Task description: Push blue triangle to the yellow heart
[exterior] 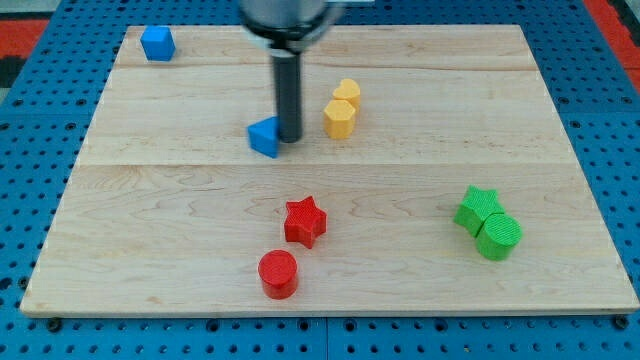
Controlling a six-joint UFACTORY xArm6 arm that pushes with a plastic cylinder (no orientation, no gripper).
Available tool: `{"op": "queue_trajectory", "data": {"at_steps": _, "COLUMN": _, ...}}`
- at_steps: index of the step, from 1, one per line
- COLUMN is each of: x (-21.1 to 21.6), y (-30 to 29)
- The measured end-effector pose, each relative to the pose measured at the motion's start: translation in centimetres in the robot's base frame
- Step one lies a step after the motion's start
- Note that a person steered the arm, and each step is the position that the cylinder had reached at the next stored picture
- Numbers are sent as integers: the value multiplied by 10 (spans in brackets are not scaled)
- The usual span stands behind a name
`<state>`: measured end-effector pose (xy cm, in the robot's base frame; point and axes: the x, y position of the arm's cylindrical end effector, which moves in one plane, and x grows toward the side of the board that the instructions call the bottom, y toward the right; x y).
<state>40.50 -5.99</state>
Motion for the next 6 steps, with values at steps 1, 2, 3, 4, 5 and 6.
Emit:
{"op": "queue_trajectory", "data": {"at_steps": 1, "x": 38, "y": 30}}
{"op": "queue_trajectory", "data": {"at_steps": 2, "x": 21, "y": -49}}
{"op": "queue_trajectory", "data": {"at_steps": 3, "x": -21, "y": -43}}
{"op": "queue_trajectory", "data": {"at_steps": 4, "x": -66, "y": -4}}
{"op": "queue_trajectory", "data": {"at_steps": 5, "x": -58, "y": 24}}
{"op": "queue_trajectory", "data": {"at_steps": 6, "x": -51, "y": 59}}
